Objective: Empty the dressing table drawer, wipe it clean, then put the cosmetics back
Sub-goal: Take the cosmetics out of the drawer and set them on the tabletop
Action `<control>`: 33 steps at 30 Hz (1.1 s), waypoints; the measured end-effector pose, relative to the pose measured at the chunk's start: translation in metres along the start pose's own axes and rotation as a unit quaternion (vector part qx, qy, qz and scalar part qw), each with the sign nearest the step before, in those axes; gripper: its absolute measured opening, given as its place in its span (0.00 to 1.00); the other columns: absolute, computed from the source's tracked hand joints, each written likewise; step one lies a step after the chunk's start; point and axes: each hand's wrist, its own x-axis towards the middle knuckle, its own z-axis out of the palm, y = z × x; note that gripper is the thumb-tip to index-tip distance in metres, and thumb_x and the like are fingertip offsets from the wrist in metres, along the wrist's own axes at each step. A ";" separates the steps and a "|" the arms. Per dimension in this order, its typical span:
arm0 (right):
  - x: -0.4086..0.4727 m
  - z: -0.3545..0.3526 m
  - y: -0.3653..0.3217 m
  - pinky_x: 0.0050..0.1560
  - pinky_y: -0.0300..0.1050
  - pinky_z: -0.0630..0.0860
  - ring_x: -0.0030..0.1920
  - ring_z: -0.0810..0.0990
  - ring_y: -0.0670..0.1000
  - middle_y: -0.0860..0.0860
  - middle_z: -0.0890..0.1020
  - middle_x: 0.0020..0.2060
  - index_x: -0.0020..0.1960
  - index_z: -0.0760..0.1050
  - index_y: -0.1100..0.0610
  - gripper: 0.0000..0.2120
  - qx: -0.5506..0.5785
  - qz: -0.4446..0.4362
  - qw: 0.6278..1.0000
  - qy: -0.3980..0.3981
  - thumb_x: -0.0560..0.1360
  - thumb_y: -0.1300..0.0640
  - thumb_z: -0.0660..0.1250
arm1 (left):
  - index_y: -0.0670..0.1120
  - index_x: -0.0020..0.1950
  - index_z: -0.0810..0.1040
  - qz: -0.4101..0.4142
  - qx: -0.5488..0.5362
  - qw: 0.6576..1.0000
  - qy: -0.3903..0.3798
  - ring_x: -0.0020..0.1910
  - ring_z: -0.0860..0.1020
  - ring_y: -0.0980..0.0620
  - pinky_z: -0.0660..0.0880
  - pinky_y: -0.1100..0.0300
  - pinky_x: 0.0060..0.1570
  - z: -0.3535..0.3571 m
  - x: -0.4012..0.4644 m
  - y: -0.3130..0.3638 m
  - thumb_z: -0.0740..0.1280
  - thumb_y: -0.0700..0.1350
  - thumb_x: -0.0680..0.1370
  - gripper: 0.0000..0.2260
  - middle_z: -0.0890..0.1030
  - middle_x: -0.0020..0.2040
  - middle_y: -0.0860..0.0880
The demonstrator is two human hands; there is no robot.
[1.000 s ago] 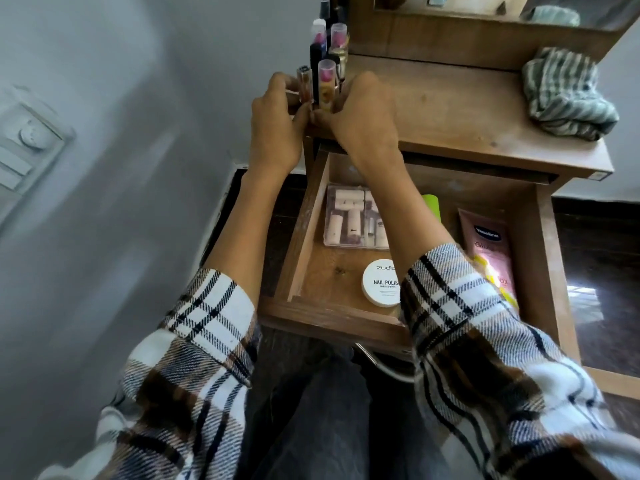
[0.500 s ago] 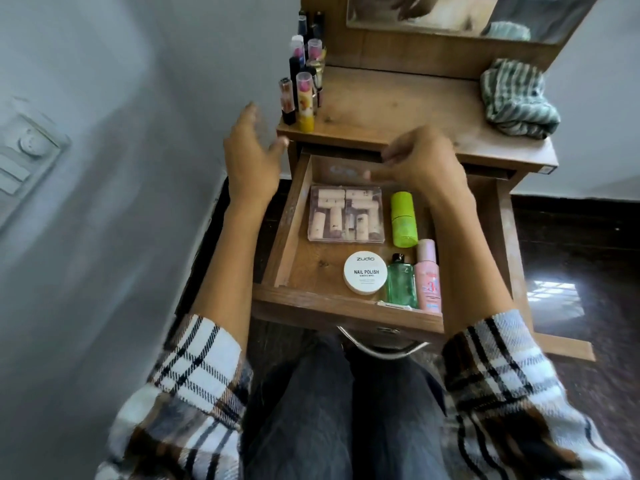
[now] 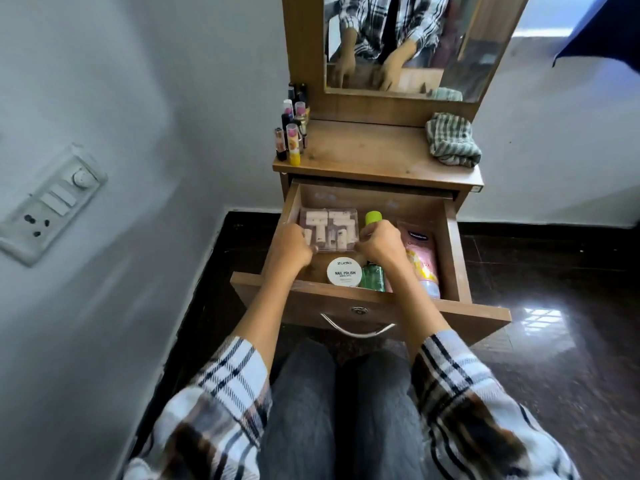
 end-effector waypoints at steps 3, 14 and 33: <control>0.001 0.006 -0.003 0.41 0.42 0.69 0.52 0.79 0.60 0.61 0.81 0.48 0.51 0.78 0.65 0.09 -0.010 -0.003 1.000 0.005 0.71 0.64 0.67 | 0.36 0.52 0.77 -0.023 0.023 0.999 -0.007 0.51 0.79 0.44 0.71 0.58 0.41 -0.001 0.000 0.004 0.70 0.40 0.74 0.10 0.80 0.52 0.41; 0.018 0.021 -0.004 0.42 0.42 0.68 0.54 0.78 0.61 0.62 0.80 0.52 0.54 0.73 0.66 0.10 -0.052 0.013 0.999 0.010 0.74 0.63 0.65 | 0.38 0.57 0.75 -0.055 0.105 0.991 -0.058 0.56 0.77 0.44 0.72 0.58 0.47 0.000 0.008 0.012 0.66 0.37 0.76 0.10 0.77 0.59 0.41; 0.003 0.005 0.000 0.52 0.49 0.78 0.51 0.81 0.58 0.60 0.82 0.50 0.52 0.79 0.65 0.13 0.154 0.125 0.980 0.029 0.70 0.59 0.73 | 0.36 0.55 0.77 -0.101 0.018 0.991 0.083 0.47 0.79 0.45 0.65 0.63 0.23 -0.014 -0.018 0.016 0.62 0.38 0.79 0.08 0.79 0.52 0.40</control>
